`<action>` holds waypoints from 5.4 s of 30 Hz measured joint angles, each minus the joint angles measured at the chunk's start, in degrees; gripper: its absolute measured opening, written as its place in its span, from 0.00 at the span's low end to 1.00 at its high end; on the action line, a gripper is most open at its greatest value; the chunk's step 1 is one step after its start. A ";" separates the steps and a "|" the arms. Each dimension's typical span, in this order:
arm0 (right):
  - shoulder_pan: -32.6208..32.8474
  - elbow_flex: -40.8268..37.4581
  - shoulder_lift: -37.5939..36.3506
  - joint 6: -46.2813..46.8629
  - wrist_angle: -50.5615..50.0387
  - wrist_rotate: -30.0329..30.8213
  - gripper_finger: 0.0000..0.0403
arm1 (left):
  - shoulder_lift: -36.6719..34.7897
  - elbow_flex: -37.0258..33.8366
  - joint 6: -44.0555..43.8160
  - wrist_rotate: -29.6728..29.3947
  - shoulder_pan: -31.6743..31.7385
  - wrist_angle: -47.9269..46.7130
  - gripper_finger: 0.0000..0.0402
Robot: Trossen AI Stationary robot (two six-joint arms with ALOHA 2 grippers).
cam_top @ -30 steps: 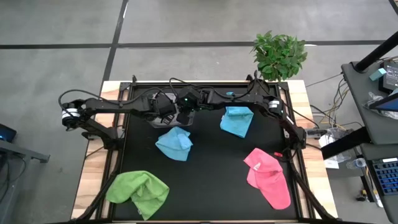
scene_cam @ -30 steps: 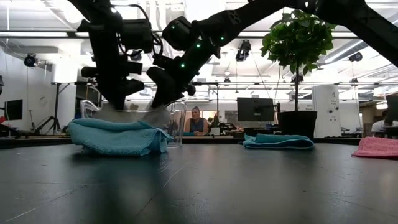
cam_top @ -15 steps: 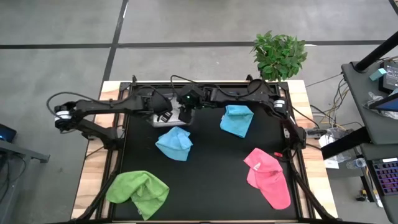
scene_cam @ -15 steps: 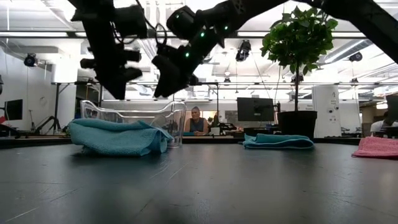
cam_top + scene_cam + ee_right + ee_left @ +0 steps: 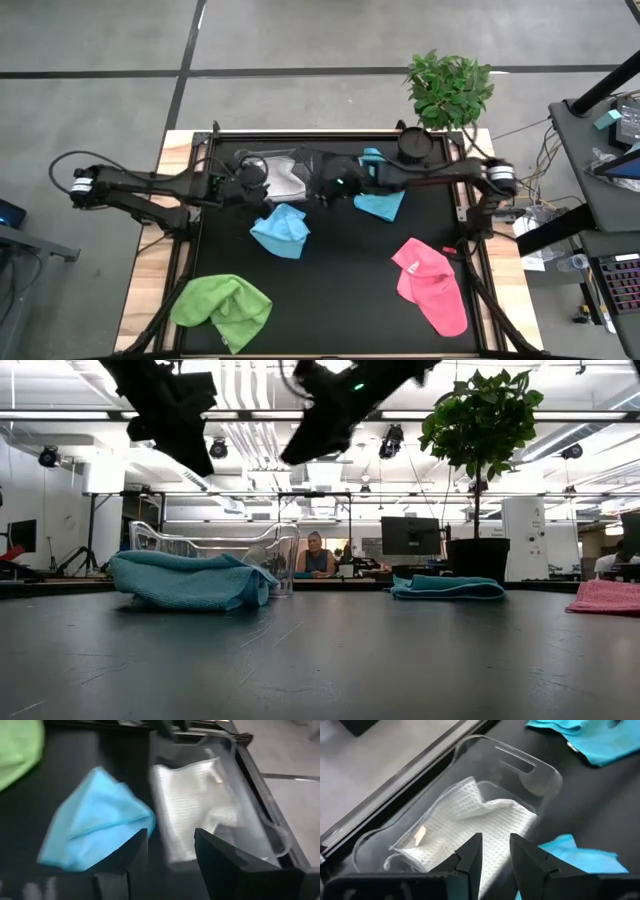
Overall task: Fold microfiber towels
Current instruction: Put the gray microfiber cloth into the transparent bin
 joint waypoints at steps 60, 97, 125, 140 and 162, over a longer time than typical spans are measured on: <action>6.57 -42.44 -30.71 -2.50 20.96 0.06 0.12 | 31.27 11.23 40.18 23.16 28.57 19.22 0.00; 6.57 -42.93 -30.69 -2.56 20.69 0.04 0.12 | 22.78 8.84 37.38 20.73 26.67 15.34 0.00; 6.57 -43.20 -30.64 -2.58 20.74 0.04 0.12 | 25.16 -0.43 35.58 14.49 29.82 3.08 0.00; 6.56 -43.35 -30.64 -2.95 20.91 0.04 0.12 | 25.15 2.73 36.10 14.73 29.78 -0.13 0.00; 6.57 -43.38 -30.66 -3.02 20.72 0.04 0.12 | 31.85 7.78 40.17 23.03 36.57 -7.17 0.00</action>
